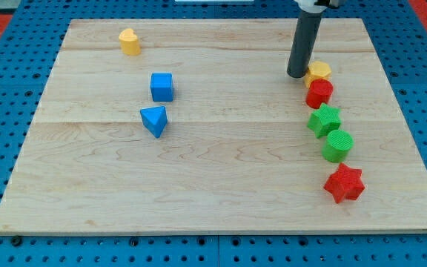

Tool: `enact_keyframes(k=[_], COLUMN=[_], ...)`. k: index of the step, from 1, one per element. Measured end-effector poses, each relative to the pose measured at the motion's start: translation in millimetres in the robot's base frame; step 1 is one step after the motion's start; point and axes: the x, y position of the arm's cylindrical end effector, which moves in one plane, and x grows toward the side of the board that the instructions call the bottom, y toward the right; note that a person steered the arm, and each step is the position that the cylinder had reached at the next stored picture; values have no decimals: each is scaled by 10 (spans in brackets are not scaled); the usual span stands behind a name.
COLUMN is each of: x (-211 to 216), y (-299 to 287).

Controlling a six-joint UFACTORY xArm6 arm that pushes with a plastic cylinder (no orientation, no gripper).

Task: Push the blue cube towards red circle

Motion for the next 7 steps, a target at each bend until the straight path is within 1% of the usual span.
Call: enact_keyframes(k=[2, 3, 5, 6, 7], x=[-348, -354, -342, -71, 380], y=[-50, -724, -2373, -2932, -3135])
